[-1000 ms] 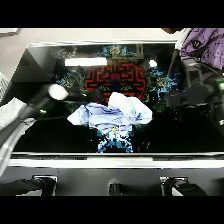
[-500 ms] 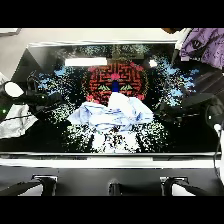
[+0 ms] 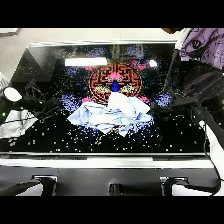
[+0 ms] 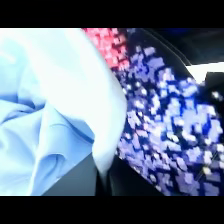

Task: Fold the clothes and pants, and hang the long-sleeved shirts on hangers.

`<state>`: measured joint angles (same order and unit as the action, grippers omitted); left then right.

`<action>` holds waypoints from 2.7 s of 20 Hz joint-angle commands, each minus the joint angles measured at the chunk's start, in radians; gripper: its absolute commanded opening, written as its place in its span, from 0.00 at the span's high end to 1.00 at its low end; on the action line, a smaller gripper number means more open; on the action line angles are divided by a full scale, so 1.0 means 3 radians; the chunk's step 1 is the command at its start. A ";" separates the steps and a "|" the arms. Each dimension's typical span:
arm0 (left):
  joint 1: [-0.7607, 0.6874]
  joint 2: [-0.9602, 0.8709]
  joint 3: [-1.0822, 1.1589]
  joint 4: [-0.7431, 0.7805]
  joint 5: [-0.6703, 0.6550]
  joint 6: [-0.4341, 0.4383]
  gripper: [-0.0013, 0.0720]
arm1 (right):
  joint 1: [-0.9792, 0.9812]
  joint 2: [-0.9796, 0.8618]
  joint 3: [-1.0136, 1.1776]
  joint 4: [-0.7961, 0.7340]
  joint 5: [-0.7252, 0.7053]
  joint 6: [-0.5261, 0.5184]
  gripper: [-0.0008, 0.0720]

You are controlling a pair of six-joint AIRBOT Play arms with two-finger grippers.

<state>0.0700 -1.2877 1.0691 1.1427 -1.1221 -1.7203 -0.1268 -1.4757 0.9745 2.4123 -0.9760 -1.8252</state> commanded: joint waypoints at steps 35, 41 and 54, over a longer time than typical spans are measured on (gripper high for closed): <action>0.0212 0.0998 0.2726 0.0796 0.0132 0.0284 0.96 | 0.0019 0.1868 0.3326 -0.1485 -0.0572 0.0651 0.94; 0.0212 0.1265 0.2721 0.0852 0.0014 0.0168 0.96 | 0.0019 0.2176 0.3324 -0.1562 -0.0539 0.1010 0.94; -0.0109 -0.1531 0.2722 0.0815 0.0697 0.0189 0.96 | 0.0164 -0.0867 0.3178 -0.1447 -0.1041 0.1399 0.94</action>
<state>0.0738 -1.5478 1.8843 1.3933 -1.0271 -1.6608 -0.0998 -1.5108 1.9369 1.9644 -1.2881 -1.4109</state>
